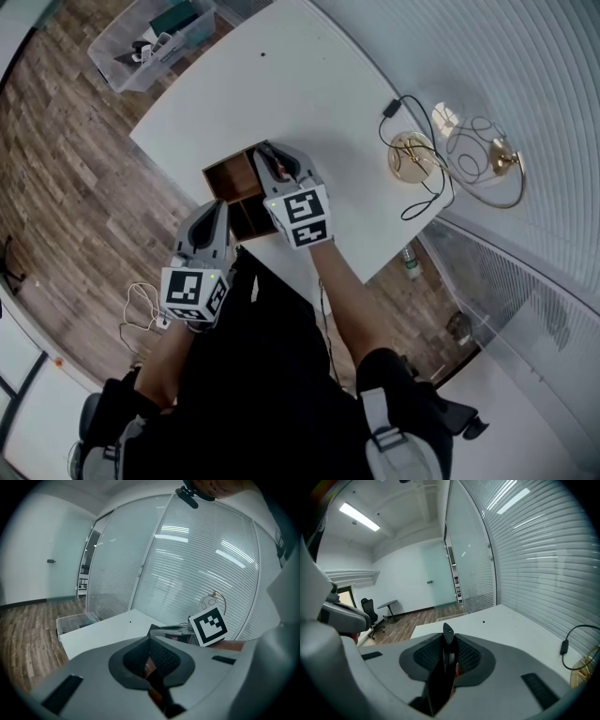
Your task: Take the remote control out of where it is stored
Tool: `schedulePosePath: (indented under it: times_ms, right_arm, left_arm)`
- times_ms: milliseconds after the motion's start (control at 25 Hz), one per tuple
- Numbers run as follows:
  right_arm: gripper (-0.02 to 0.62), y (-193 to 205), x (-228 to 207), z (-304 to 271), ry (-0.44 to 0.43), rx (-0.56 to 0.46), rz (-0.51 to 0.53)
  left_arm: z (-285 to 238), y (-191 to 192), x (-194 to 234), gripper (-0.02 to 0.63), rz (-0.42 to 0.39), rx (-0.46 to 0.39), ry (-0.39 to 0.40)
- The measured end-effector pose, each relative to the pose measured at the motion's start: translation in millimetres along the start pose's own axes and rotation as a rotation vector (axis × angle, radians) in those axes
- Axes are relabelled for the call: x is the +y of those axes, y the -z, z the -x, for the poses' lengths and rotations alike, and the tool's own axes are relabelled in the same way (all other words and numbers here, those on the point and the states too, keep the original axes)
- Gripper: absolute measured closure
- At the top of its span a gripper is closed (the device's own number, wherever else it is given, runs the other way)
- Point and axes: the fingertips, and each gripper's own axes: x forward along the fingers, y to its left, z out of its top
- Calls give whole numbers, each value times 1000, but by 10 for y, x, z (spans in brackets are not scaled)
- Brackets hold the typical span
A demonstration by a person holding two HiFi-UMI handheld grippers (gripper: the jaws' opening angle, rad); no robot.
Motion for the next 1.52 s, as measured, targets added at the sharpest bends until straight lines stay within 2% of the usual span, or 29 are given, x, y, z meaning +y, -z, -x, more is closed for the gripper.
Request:
schedulePosePath:
  times_ms: [480, 920, 1520]
  right_arm:
    - [520, -92, 46, 299, 74, -48, 9]
    - [520, -415, 240, 734, 134, -133, 32]
    - [520, -633, 745, 1557, 242, -271, 18]
  left_arm:
    - [281, -159, -85, 598, -18, -62, 9]
    - [660, -365, -198, 598, -44, -138, 26]
    - [1304, -577, -449, 598, -145, -244, 84]
